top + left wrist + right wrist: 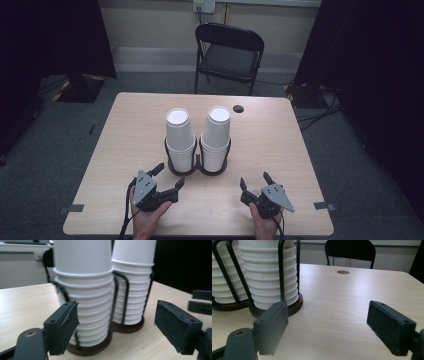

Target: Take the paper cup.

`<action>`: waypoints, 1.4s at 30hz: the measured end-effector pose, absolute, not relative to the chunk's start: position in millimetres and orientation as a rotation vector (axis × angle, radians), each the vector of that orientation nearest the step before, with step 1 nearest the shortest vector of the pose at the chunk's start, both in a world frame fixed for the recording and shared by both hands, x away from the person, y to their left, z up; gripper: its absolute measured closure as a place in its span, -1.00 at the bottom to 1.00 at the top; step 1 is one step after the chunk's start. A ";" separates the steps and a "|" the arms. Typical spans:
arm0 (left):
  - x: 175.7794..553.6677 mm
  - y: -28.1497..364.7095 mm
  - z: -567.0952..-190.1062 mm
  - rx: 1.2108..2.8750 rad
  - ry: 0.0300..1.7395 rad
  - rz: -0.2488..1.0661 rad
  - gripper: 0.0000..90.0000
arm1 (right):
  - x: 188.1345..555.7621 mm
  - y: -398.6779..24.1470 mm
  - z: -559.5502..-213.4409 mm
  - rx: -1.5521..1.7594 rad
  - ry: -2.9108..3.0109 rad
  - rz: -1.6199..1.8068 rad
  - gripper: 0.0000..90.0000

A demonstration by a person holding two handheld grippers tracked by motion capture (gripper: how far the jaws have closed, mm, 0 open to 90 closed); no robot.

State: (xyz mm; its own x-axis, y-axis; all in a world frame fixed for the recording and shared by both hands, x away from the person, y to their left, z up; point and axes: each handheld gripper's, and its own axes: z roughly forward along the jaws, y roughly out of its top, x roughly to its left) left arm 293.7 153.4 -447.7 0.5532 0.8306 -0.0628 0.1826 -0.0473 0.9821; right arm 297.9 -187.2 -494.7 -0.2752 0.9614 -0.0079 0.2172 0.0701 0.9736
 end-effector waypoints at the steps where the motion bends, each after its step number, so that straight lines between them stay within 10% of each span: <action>1: 294.2 150.8 -446.9 1.571 0.882 0.667 -0.58 | 297.7 -187.1 -494.7 1.199 1.604 1.264 -0.63; 42: 336.4 89.8 -359.5 1.666 0.651 0.675 -0.55 | 295.7 -190.1 -495.2 1.209 1.569 1.297 -0.60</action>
State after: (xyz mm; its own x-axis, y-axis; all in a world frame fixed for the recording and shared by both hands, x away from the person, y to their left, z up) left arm 336.4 89.8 -359.5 0.6787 0.7289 0.0899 0.0635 -0.1802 0.9816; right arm 295.7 -190.1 -495.2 -0.2678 0.9633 0.0161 0.1971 0.0384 0.9796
